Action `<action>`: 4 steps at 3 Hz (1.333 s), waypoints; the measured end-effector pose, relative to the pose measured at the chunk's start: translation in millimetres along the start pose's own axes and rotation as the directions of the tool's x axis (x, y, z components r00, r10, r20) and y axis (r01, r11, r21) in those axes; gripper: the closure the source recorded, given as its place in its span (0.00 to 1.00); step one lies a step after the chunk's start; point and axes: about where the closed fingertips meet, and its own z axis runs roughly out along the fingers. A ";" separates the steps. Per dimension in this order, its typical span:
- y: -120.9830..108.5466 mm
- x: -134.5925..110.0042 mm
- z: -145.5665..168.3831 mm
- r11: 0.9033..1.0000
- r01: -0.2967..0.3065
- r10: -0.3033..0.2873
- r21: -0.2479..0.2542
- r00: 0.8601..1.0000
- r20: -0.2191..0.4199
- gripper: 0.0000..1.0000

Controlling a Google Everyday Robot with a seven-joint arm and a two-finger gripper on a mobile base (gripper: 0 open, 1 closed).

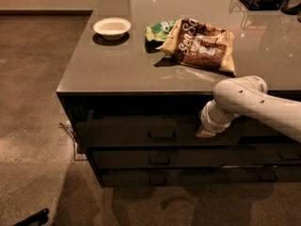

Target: Open top drawer

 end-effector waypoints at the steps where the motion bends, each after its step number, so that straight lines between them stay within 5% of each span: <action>1: -0.2 -0.2 -0.7 1.000 0.000 0.000 0.000 1.000 0.000 0.35; 2: -0.7 -0.6 -2.6 1.000 0.000 0.000 0.000 1.000 0.000 0.11; 3: 0.9 -1.1 -1.5 1.000 0.005 -0.005 -0.006 1.000 0.000 0.00; 4: 2.8 -1.8 -1.3 1.000 0.015 -0.015 -0.016 1.000 0.001 0.00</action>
Offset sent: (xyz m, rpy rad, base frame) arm 0.0000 0.0000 0.0006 0.0000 0.0000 0.0000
